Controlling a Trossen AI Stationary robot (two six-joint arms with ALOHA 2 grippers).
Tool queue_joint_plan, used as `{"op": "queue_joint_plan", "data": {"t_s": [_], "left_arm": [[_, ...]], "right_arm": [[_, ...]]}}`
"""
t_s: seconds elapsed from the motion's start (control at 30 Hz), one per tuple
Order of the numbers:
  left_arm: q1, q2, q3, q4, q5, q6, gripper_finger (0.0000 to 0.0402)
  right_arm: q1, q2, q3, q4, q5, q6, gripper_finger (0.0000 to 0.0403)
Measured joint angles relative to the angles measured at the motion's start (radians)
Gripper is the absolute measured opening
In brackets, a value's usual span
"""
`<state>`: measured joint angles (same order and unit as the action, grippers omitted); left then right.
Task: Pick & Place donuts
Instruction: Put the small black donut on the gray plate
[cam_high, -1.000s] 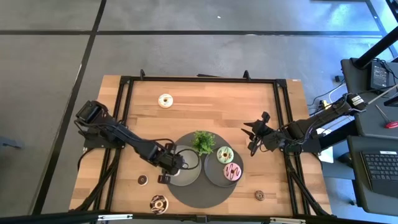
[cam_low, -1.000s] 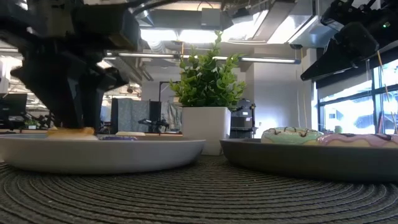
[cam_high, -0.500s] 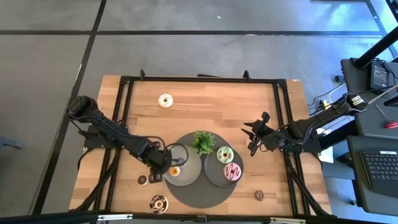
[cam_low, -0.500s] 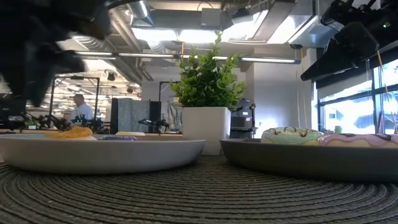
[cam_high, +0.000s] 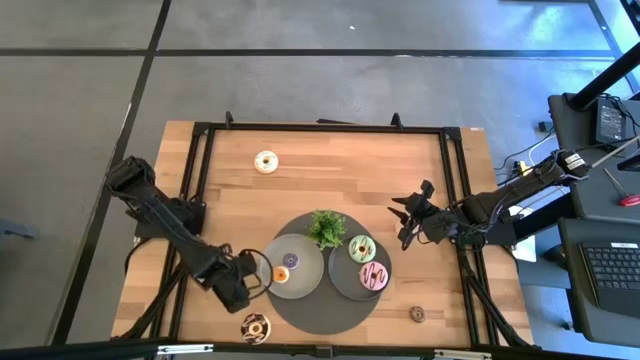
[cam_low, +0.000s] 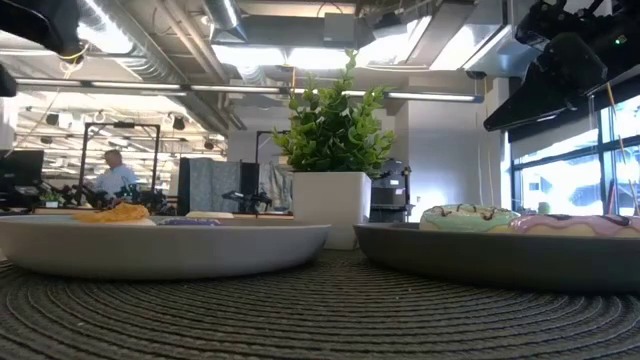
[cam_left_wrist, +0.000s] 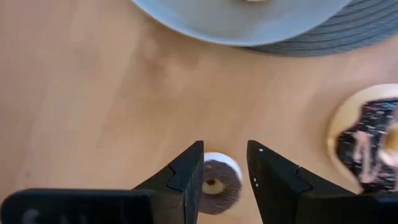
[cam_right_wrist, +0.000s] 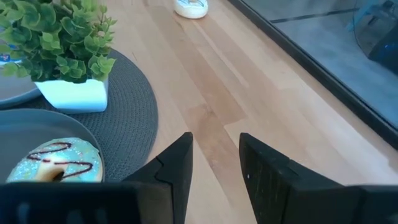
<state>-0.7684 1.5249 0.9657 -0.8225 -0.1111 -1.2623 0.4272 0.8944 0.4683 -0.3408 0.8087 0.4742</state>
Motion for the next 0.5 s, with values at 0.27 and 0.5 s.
{"op": "queue_joint_plan", "data": {"t_s": [0.27,0.5], "left_arm": [[-0.024,0.000,0.000,0.167,-0.021,-0.065,0.0116],[-0.021,0.007,0.000,0.050,-0.006,-0.240,0.0114]], "right_arm": [[0.000,0.000,0.000,0.000,0.001,0.055,0.0133],[0.000,0.000,0.000,0.000,0.002,0.067,0.0133]]}}
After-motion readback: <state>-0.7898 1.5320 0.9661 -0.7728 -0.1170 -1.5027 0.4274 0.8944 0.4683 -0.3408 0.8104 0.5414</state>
